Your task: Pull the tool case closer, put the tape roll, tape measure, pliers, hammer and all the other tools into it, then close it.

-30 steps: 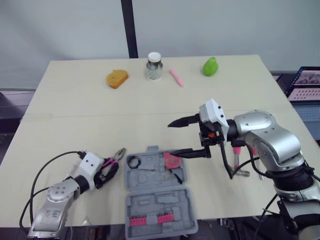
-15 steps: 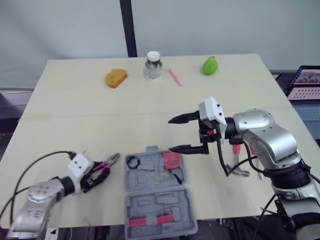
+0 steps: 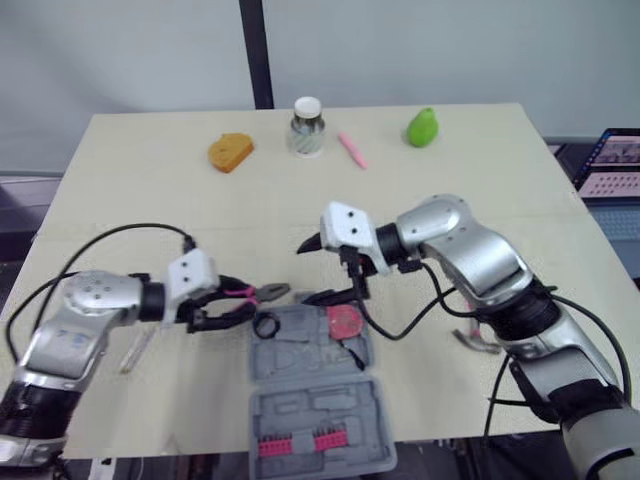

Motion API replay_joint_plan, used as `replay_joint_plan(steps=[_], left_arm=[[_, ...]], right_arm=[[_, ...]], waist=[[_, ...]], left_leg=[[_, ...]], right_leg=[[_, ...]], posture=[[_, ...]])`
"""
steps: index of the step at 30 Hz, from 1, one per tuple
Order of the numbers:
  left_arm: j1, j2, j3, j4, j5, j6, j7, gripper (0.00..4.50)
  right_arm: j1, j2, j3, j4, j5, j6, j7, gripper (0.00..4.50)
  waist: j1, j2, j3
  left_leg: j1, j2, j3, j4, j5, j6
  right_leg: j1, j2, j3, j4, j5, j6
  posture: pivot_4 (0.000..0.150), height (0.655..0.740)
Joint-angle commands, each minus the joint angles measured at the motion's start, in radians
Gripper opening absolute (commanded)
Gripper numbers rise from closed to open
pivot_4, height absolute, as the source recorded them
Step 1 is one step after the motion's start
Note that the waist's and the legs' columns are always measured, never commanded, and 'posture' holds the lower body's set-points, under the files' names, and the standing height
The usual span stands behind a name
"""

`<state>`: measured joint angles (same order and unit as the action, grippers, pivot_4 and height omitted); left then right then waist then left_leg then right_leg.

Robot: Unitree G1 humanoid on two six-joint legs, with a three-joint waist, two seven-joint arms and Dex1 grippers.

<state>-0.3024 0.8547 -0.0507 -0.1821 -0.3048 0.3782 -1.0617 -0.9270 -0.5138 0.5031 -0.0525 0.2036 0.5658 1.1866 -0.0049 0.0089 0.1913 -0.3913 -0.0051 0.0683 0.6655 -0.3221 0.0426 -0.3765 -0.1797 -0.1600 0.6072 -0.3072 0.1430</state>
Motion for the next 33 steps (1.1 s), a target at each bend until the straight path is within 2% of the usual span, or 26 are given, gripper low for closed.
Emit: replay_joint_plan(steps=[1,4,7,33], left_arm=[[-0.046,-0.013,-0.020,-0.027,0.008,0.008,-0.003,2.48],[-0.066,-0.030,-0.039,-0.028,0.011,0.015,0.000,2.48],[-0.071,-0.044,-0.048,-0.037,0.015,0.022,0.005,2.48],[-0.112,-0.096,-0.075,-0.039,0.027,0.031,0.015,2.48]], right_arm=[[-0.018,0.019,0.023,0.002,-0.042,-0.026,0.007,4.50],[-0.019,0.026,0.041,0.005,-0.070,-0.030,0.015,3.67],[-0.015,0.035,0.051,0.003,-0.085,-0.031,0.017,2.15],[-0.005,0.072,0.078,0.044,-0.153,-0.055,0.053,2.15]], waist=[[-0.002,0.000,0.000],[-0.002,0.000,0.000],[-0.001,0.000,0.000],[-0.001,0.000,0.000]], left_leg=[[0.000,0.000,0.000,0.000,0.000,0.000],[0.000,0.000,0.001,0.001,0.000,0.000],[0.000,0.001,0.001,0.002,0.001,-0.001],[0.000,0.002,0.001,0.010,0.002,-0.001]], right_leg=[[0.000,0.000,0.000,0.000,0.000,0.000],[0.000,0.001,0.000,0.000,0.000,0.000],[0.000,0.001,0.001,0.000,0.000,0.000],[0.001,0.001,0.002,0.005,0.000,0.000]], posture=[[0.150,0.7400],[0.150,0.7400],[0.150,0.7400],[0.150,0.7400]])
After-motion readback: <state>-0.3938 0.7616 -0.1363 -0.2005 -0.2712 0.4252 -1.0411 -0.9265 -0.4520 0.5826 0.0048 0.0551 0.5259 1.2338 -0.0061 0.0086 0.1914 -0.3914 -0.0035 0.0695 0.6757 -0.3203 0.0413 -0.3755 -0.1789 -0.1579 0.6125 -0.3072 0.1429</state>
